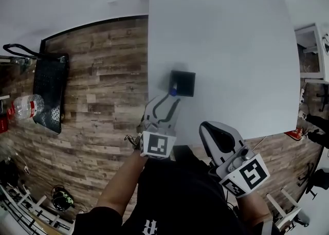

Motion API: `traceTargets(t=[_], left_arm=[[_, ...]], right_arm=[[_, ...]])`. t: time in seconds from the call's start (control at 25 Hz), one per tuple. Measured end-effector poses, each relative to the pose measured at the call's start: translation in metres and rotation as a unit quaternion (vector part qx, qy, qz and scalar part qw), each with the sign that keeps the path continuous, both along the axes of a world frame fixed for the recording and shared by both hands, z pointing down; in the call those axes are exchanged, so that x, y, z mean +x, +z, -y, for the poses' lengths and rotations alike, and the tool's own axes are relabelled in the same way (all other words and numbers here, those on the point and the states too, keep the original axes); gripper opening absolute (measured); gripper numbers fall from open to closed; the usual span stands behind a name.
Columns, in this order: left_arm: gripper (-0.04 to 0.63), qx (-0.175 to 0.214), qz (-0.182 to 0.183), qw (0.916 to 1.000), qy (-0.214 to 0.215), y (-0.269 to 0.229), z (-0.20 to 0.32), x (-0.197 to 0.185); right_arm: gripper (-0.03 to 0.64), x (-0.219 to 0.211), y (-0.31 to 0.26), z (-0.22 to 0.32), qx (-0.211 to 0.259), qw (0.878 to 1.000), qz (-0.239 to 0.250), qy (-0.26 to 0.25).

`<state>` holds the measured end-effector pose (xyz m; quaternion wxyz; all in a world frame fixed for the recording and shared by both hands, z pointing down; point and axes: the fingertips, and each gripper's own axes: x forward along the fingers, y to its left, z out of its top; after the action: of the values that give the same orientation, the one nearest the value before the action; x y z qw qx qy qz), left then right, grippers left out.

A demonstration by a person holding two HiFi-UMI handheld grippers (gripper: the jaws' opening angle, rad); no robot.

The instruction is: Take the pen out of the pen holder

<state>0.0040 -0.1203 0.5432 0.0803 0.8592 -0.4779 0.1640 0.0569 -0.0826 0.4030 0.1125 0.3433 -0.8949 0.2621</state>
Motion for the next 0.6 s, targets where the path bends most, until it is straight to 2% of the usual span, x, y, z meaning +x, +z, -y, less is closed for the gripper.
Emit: traceTargets(t=[0.12,0.48,0.6], left_arm=[[0.121,0.003,0.011,0.9998,0.015,0.012,0.004,0.003],[0.121,0.005,0.009,0.9992,0.038,0.026,0.011,0.016],[0.121,0.012,0.017,0.9992,0.034,0.029,0.016,0.015]], right_arm=[[0.016,0.000,0.007,0.006,-0.011,1.000,-0.006,0.008],[0.017,0.004,0.020,0.013,-0.025,0.999,-0.025,0.020],[0.016,0.000,0.016,0.020,-0.026,0.999,-0.008,0.031]])
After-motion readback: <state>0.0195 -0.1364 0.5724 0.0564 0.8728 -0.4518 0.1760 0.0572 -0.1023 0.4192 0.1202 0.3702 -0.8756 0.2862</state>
